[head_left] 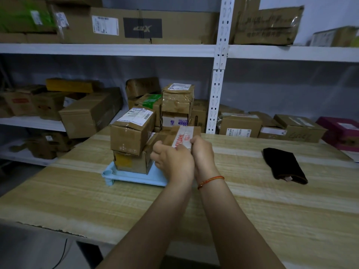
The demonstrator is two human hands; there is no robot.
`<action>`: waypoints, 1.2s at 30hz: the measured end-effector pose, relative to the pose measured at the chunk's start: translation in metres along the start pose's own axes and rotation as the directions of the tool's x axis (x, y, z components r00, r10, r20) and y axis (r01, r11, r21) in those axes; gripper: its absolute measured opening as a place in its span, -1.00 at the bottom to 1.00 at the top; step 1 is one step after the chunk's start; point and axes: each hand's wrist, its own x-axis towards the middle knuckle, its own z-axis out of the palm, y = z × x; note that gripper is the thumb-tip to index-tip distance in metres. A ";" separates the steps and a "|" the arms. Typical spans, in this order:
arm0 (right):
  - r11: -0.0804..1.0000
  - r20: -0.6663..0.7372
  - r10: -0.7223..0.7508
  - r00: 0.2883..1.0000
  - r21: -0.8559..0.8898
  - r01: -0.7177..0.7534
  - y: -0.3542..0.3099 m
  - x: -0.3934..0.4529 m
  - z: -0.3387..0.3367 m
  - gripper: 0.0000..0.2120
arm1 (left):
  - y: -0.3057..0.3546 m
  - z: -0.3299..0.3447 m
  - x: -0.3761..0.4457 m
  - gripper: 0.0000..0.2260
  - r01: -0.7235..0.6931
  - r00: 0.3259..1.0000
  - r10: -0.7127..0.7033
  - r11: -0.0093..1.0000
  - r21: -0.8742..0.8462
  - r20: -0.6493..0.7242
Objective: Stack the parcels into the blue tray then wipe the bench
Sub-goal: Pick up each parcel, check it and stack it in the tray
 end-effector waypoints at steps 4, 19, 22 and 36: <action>0.985 -0.191 0.010 0.982 0.173 0.023 -0.026 -0.016 -0.018 -0.55 | 0.009 0.005 -0.004 -0.53 -0.058 0.991 0.072 0.991 -0.121 0.111; 0.877 -0.083 -0.421 0.903 0.216 0.429 -0.100 -0.044 0.032 -0.28 | 0.099 -0.022 0.053 -0.77 -0.259 0.950 0.306 0.891 -0.374 0.070; 0.863 0.051 -0.500 0.864 0.110 0.493 -0.112 -0.033 0.058 -0.46 | 0.113 -0.040 0.083 -0.75 -0.275 0.946 0.322 0.862 -0.426 0.039; 0.850 0.341 -0.396 0.853 -0.216 0.480 -0.095 0.030 0.124 -0.61 | 0.133 -0.024 0.248 -0.91 0.006 0.995 0.022 0.958 -0.286 0.094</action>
